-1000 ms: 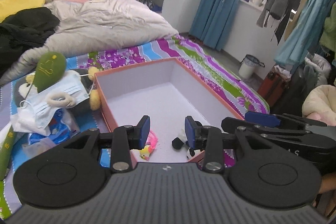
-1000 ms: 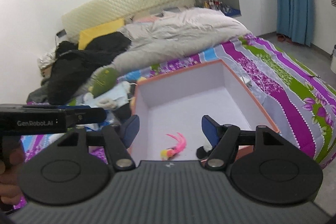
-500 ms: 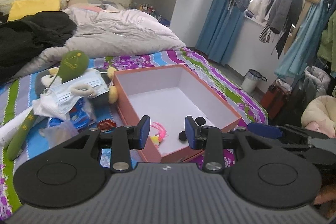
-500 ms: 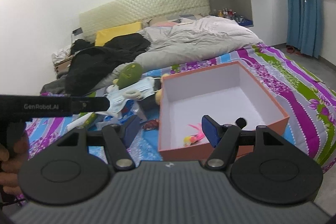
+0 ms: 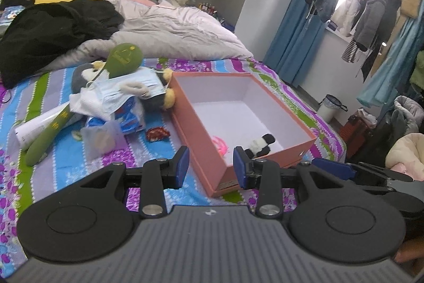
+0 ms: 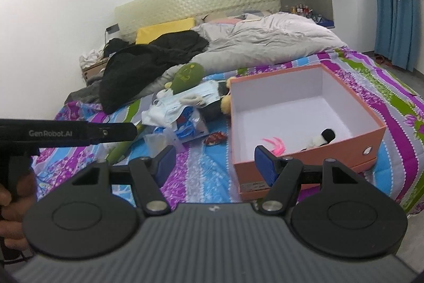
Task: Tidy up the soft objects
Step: 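Withdraw both open tools from the box back toward the pile, then grasp the clear plastic packet with left tool while right tool grasps the red candy wrapper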
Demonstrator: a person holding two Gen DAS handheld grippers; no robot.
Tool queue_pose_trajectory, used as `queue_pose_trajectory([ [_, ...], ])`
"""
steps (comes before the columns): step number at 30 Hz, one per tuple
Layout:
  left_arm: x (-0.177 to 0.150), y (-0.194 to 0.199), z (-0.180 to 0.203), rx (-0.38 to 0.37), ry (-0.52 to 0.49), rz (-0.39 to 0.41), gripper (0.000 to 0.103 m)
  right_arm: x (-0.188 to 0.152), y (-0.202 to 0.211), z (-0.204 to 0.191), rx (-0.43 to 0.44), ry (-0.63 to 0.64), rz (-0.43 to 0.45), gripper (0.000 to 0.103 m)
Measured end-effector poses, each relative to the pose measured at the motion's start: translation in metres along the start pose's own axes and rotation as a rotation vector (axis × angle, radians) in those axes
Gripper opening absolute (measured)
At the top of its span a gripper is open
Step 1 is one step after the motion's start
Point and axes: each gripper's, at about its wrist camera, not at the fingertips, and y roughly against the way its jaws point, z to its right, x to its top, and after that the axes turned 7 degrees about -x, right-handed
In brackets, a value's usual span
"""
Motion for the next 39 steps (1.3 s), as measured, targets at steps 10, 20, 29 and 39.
queue_pose_trajectory([
  [10,-0.031,0.014,-0.022,0.028,0.068,-0.025,0.042,-0.019,0.000,-0.021,0.011,0.036,-0.046,0.068],
  [20,-0.060,0.024,-0.058,0.075,0.139,-0.056,0.046,-0.037,-0.012,-0.041,0.012,0.082,-0.090,0.068],
  [29,-0.062,0.006,-0.091,0.113,0.203,-0.076,0.054,-0.037,-0.041,-0.057,0.011,0.128,-0.102,0.068],
  [39,-0.049,-0.048,-0.141,0.160,0.248,-0.124,0.058,-0.037,-0.101,-0.074,0.026,0.169,-0.132,0.064],
])
